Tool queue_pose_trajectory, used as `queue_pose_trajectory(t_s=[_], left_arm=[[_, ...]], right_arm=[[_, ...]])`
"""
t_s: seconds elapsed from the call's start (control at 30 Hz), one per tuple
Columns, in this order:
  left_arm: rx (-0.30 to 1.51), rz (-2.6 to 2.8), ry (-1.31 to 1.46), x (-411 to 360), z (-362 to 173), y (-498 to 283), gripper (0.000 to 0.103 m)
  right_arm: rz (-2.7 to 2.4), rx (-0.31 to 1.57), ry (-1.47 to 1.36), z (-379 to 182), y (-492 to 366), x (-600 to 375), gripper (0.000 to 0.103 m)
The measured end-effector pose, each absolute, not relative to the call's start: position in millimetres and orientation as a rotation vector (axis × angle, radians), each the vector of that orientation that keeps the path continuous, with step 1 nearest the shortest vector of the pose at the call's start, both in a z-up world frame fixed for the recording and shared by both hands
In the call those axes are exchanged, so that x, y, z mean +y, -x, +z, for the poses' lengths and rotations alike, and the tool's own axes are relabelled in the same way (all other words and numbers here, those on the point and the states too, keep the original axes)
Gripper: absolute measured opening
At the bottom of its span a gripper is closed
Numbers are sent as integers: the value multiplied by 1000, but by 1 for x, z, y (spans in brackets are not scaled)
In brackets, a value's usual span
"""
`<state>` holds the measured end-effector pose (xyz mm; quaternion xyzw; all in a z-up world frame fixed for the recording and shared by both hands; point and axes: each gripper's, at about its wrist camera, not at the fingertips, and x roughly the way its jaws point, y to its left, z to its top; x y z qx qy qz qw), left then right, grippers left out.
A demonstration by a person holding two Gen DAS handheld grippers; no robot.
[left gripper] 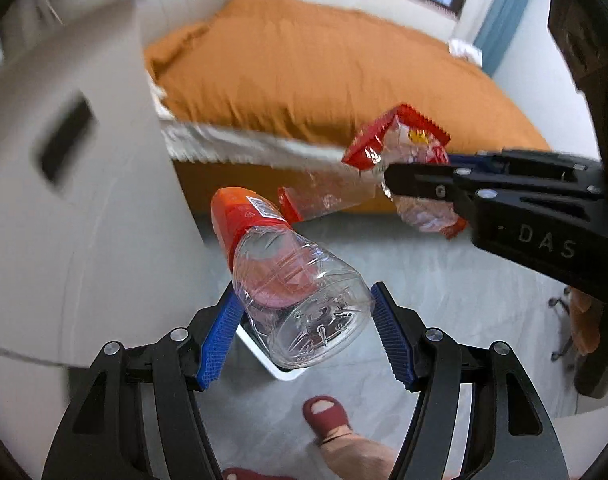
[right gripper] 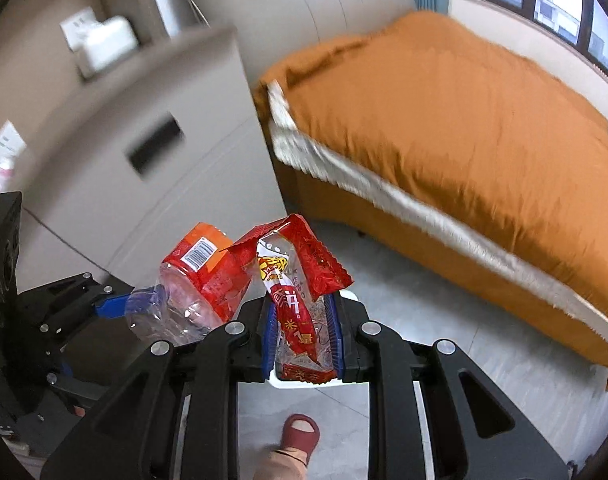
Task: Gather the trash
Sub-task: 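Carry the bottle and red wrapper with both tools over the white bin, then open both tools to drop the bottle and wrapper into the bin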
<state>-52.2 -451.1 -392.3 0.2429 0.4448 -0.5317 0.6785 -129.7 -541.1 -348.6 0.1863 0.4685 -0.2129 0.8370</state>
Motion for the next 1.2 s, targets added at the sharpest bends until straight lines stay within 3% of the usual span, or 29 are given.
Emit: queue_pose_trajectory(t_s=[0.27,0.37,0.4,0.43,0.47,0.5,0.6,0.9,1.2], left_arm=[[1088,-1192,-605,-490,-534,44,64],[1137,-1177,-616,-499,-579,39,65],[1150,-1177,-621,-500,-591,39,69],[1178,-1180,-632,-501,-607,39,78],[1197,-1180,-639,-504,-620,37,99],[1202,-1185,-642,-504,-629,36,98],[1198,-1161,-678,-505,-645,35,98],[1200,-1090,-645,-490,-625,20,98],[1131,-1076,-582,-485,-525,18,98]], right_arm=[[-409,1120,-455,-502,111,-561,23],[-386,1151,-466,-546,104,-563,28],[-368,1161,-472,-562,102,-563,38],[-350,1170,-482,-574,100,-564,59],[-327,1185,-490,-588,97,-565,71],[-312,1198,-486,-598,95,-565,85],[-293,1230,-470,-621,91,-564,98],[-329,1222,-473,-597,95,-571,99],[-371,1131,-431,-488,96,-573,99]])
